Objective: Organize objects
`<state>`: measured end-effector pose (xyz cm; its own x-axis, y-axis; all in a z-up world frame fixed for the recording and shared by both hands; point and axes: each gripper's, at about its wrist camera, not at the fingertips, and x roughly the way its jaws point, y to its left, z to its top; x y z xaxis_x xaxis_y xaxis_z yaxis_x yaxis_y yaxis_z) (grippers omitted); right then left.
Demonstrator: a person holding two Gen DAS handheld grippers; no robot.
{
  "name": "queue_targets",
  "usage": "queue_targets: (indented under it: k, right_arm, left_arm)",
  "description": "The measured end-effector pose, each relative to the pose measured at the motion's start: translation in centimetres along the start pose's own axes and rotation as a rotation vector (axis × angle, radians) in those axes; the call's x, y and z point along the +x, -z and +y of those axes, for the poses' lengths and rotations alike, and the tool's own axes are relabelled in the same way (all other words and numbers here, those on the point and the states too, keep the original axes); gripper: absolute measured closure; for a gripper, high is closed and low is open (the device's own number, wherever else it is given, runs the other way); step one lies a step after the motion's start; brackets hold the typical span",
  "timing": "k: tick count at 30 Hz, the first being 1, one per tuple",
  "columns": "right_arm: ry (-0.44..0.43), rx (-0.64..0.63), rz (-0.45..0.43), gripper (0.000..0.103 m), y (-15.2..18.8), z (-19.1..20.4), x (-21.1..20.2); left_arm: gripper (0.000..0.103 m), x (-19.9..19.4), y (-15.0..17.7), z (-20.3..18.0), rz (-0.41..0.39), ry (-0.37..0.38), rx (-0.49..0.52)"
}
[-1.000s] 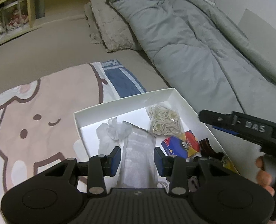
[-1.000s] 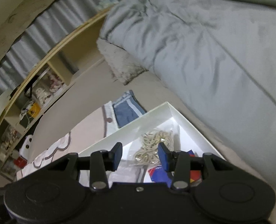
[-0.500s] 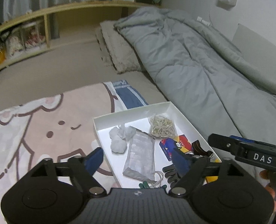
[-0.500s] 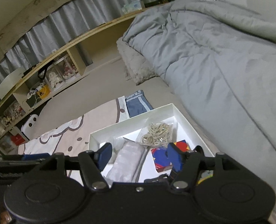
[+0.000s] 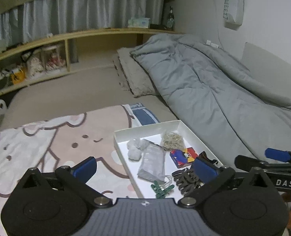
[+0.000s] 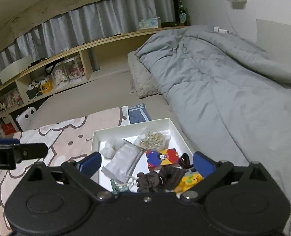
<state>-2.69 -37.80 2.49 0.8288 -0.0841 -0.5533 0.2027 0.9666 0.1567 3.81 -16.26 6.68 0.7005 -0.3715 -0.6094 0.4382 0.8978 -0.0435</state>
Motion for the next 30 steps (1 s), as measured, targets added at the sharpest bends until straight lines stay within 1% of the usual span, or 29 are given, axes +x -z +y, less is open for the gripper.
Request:
queue_targets:
  k: [5, 10, 16, 23, 26, 30]
  right_arm:
    - [0.001, -0.009, -0.015, 0.000, 1.1, 0.3, -2.4]
    - [0.019, -0.024, -0.025, 0.000, 2.3, 0.8, -4.3]
    - [0.033, -0.044, -0.035, 0.000, 4.2, 0.9, -5.9]
    - [0.045, -0.073, -0.023, 0.000, 6.7, 1.8, -6.9]
    - [0.037, -0.096, -0.011, 0.000, 7.9, 2.4, -7.1]
    - [0.059, -0.127, -0.022, 0.000, 8.8, 3.0, -7.2]
  left_arm:
    - [0.000, -2.8, 1.7, -0.2, -0.037, -0.009, 0.017]
    - [0.000, -5.2, 3.7, 0.0, -0.062, -0.040, 0.019]
    - [0.000, -7.3, 6.0, 0.6, -0.059, -0.097, 0.014]
    - [0.000, -8.1, 8.9, 1.8, -0.040, -0.095, -0.024]
    - [0.000, -8.1, 10.2, 2.1, -0.041, -0.117, -0.037]
    - [0.000, -7.9, 11.4, 2.6, -0.027, -0.112, -0.063]
